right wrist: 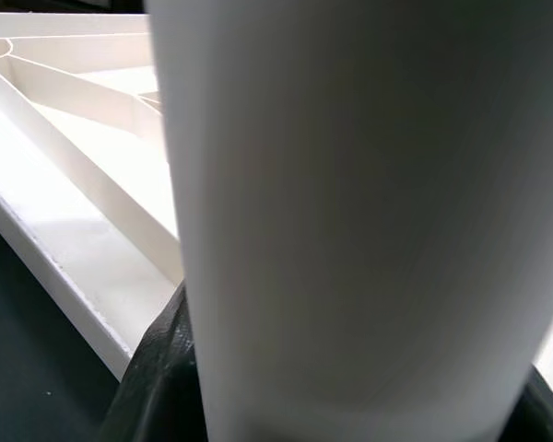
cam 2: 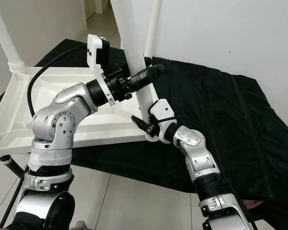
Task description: Building children table
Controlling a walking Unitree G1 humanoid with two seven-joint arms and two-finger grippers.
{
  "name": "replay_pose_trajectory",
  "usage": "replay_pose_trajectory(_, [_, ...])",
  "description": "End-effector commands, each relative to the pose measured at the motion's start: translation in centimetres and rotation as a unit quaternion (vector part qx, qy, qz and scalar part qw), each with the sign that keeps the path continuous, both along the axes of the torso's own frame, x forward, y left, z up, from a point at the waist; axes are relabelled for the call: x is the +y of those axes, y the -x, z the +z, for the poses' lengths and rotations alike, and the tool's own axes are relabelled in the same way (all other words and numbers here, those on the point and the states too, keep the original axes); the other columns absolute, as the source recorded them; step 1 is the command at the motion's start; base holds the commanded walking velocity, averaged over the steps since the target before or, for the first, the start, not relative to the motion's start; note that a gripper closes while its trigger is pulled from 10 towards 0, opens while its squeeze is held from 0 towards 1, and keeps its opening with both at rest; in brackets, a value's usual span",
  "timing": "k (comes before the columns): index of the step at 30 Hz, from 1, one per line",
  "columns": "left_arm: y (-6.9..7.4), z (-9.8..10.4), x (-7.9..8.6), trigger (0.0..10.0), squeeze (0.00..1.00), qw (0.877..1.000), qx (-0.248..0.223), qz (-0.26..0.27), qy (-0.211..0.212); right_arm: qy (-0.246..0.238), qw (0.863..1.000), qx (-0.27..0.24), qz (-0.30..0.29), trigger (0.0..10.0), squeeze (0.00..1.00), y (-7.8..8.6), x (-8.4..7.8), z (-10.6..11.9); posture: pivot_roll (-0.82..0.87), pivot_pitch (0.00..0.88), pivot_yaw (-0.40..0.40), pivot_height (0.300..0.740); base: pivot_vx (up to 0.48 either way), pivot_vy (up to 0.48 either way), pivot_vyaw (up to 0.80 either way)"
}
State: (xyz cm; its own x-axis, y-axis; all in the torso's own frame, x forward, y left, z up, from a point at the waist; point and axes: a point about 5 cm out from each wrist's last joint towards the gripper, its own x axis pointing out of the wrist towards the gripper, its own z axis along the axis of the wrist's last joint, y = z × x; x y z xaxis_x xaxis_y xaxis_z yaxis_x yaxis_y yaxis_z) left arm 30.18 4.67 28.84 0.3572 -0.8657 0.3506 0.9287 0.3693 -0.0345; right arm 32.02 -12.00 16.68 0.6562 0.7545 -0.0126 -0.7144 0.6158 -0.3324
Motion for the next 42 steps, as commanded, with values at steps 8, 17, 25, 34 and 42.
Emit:
replay_pose_trajectory(8, [0.5, 0.9, -0.9, 0.0, 0.00, 0.999, -0.014, -0.034, 0.014, -0.002, 1.000, 0.017, -0.010, 10.0, 0.00, 0.0, -0.4, -0.4, 0.02, 0.000, -0.065, 0.740, 0.000, 0.000, 0.00])
replay_pose_trajectory(17, [-0.2, 0.9, -1.0, 10.0, 0.00, 1.000, -0.001, 0.003, 0.002, -0.016, 0.999, 0.021, -0.018, 10.0, 0.00, -0.1, -0.4, -0.3, 0.02, 0.000, -0.068, 0.740, 0.000, 0.000, 0.00])
replay_pose_trajectory(25, [-1.3, 1.2, -0.7, 10.0, 0.00, 0.998, 0.023, 0.062, -0.010, -0.046, 0.997, 0.022, -0.056, 10.0, 1.00, -0.7, -0.7, 0.1, 0.02, 0.000, -0.063, 0.740, 0.000, 0.000, 0.00])
replay_pose_trajectory(34, [-2.0, 1.8, -0.7, 10.0, 0.00, 0.995, 0.045, 0.083, -0.018, -0.063, 0.993, 0.004, -0.098, 10.0, 1.00, -1.2, -0.7, 0.6, 0.02, 0.000, -0.062, 0.740, 0.000, 0.000, 0.00])
replay_pose_trajectory(42, [-2.3, 2.3, -1.0, 10.0, 0.00, 0.993, 0.053, 0.104, -0.025, -0.075, 0.989, -0.005, -0.131, 10.0, 0.00, -1.6, -0.4, 0.9, 0.01, 0.000, -0.057, 0.740, 0.000, 0.000, 0.00])
